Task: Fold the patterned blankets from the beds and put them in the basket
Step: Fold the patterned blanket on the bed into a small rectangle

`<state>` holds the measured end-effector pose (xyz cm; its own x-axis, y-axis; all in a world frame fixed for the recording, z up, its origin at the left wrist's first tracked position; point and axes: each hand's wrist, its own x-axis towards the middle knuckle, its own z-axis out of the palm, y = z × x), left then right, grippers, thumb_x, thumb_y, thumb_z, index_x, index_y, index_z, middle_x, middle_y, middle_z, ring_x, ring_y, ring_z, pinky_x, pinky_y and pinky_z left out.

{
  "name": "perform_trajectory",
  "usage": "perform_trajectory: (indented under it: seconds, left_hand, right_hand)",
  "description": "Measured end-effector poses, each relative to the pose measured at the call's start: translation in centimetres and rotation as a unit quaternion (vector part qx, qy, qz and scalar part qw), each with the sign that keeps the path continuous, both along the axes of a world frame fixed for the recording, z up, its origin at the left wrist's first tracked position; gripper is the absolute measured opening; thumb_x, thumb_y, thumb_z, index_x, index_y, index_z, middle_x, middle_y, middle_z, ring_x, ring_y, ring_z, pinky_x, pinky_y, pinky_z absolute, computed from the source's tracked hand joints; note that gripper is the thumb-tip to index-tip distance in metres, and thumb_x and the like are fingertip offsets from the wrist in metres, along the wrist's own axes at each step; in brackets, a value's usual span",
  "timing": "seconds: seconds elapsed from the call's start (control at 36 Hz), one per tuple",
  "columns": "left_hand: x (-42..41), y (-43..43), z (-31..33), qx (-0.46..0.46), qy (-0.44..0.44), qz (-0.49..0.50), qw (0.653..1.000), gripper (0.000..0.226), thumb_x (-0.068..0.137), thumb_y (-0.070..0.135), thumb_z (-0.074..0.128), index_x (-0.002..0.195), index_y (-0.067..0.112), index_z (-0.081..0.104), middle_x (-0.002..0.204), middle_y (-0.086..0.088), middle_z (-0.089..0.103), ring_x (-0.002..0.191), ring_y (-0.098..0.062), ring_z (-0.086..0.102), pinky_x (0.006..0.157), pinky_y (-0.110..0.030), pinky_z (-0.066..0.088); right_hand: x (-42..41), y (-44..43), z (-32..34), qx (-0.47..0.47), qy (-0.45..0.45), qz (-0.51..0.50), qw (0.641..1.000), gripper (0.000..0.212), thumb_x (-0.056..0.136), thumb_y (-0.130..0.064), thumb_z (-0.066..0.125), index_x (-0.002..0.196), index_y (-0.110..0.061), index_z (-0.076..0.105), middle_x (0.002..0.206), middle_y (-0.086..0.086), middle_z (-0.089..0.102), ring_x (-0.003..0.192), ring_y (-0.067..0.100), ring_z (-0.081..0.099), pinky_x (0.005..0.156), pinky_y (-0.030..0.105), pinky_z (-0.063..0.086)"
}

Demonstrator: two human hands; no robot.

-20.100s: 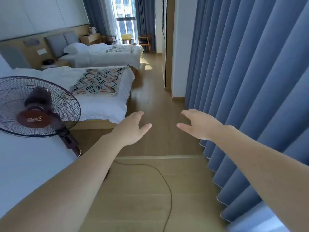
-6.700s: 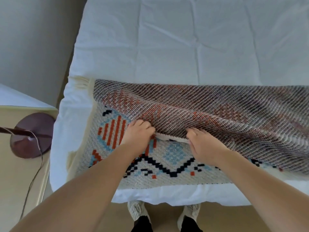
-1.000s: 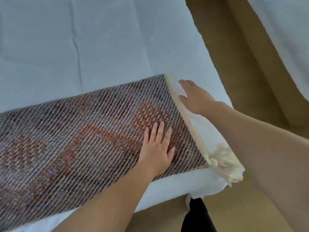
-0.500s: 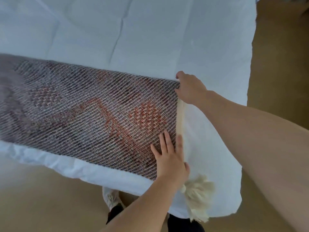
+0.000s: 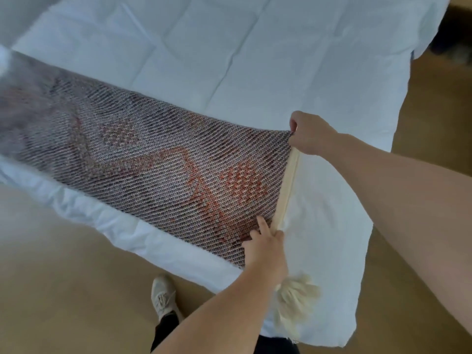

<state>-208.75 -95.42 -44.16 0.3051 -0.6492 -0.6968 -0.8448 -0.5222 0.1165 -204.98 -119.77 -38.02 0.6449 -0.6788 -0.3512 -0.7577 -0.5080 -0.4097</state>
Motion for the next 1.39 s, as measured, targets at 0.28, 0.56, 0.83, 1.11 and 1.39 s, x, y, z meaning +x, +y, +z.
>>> perform_trajectory:
  seconds: [0.28, 0.56, 0.83, 1.11, 1.39]
  left_hand:
    - [5.4, 3.9, 7.6, -0.085, 0.022, 0.089, 0.992, 0.034, 0.092, 0.011, 0.048, 0.126, 0.008, 0.048, 0.122, -0.010, 0.048, 0.102, -0.030, 0.058, 0.080, -0.038, 0.050]
    - [16.9, 12.3, 18.5, -0.148, -0.038, 0.117, 0.981, 0.023, 0.089, 0.002, 0.047, 0.110, 0.011, 0.050, 0.105, -0.004, 0.043, 0.070, -0.020, 0.045, 0.059, -0.033, 0.038]
    - [28.0, 21.0, 24.9, -0.195, -0.059, 0.158, 0.966, 0.043, 0.084, -0.009, 0.043, 0.119, 0.017, 0.050, 0.105, 0.000, 0.043, 0.069, -0.019, 0.051, 0.059, -0.035, 0.045]
    - [38.6, 26.3, 27.3, -0.245, -0.076, 0.130, 0.958, 0.050, 0.086, -0.007, 0.043, 0.129, 0.019, 0.046, 0.112, 0.002, 0.044, 0.066, -0.016, 0.050, 0.054, -0.032, 0.044]
    - [46.4, 30.1, 27.6, -0.261, -0.093, 0.146, 0.950, 0.063, 0.086, -0.008, 0.042, 0.141, 0.020, 0.033, 0.112, 0.001, 0.042, 0.070, -0.020, 0.052, 0.061, -0.039, 0.050]
  right_hand:
    - [4.0, 2.1, 9.2, -0.035, -0.018, 0.032, 0.999, 0.024, 0.082, 0.005, 0.043, 0.088, -0.014, 0.055, 0.087, 0.006, 0.057, 0.082, 0.030, 0.063, 0.066, 0.036, 0.050]
    - [9.3, 7.8, 17.1, 0.036, -0.123, -0.060, 0.990, 0.023, 0.084, 0.002, 0.047, 0.088, 0.000, 0.069, 0.078, 0.015, 0.068, 0.063, 0.024, 0.069, 0.067, 0.032, 0.057]
    - [18.2, 14.3, 23.2, 0.032, -0.116, -0.002, 0.993, 0.017, 0.078, 0.000, 0.063, 0.088, -0.003, 0.075, 0.083, 0.016, 0.068, 0.075, 0.029, 0.060, 0.065, 0.030, 0.044]
    - [27.8, 19.5, 24.6, -0.146, -0.139, 0.006, 0.979, 0.024, 0.081, 0.005, 0.045, 0.072, -0.008, 0.063, 0.091, 0.015, 0.056, 0.081, 0.033, 0.055, 0.067, 0.030, 0.036]
    - [35.7, 21.9, 24.9, -0.153, -0.157, 0.035, 0.975, 0.025, 0.089, -0.002, 0.040, 0.084, -0.010, 0.063, 0.089, 0.012, 0.063, 0.079, 0.028, 0.051, 0.067, 0.030, 0.035]
